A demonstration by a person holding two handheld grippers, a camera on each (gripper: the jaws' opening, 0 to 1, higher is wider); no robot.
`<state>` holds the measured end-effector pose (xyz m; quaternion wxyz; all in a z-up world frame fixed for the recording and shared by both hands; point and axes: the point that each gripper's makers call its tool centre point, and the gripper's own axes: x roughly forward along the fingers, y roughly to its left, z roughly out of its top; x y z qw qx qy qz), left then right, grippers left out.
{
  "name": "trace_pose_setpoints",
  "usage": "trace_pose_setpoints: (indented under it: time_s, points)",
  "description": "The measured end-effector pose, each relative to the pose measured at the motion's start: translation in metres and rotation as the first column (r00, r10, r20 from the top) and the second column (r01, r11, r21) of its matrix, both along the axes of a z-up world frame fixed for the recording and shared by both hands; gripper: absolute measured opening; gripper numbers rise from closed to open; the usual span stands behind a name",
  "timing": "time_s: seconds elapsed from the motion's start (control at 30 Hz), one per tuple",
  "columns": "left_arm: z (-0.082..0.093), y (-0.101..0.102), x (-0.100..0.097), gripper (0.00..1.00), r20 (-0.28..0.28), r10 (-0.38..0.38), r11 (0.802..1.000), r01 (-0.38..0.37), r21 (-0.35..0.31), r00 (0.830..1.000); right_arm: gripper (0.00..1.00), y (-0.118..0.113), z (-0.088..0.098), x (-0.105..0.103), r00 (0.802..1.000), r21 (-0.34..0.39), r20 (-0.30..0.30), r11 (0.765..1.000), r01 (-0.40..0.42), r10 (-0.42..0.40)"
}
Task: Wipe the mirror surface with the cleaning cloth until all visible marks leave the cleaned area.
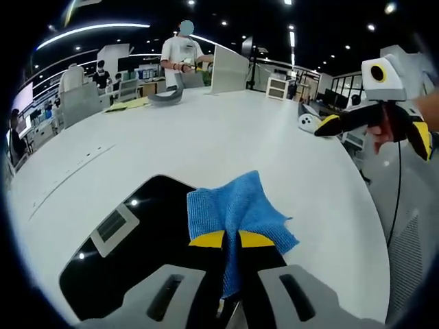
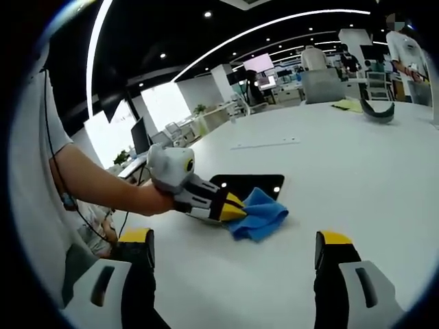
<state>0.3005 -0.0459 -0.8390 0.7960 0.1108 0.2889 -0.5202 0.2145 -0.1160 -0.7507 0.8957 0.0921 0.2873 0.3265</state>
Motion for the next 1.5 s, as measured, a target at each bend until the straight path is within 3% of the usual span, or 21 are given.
trace_pose_setpoints:
  time_s: [0.43,1.5]
  points:
    - [0.0,-0.002,0.005,0.04,0.004,-0.002,1.0,0.002,0.008,1.0,0.96,-0.003,0.002,0.002,1.0,0.003,0.017,1.0,0.01,-0.01]
    - [0.0,-0.005,0.045,0.04,0.031,0.015,1.0,-0.016,0.01,0.999,0.93,-0.007,-0.005,0.002,1.0,0.005,-0.004,1.0,0.016,-0.016]
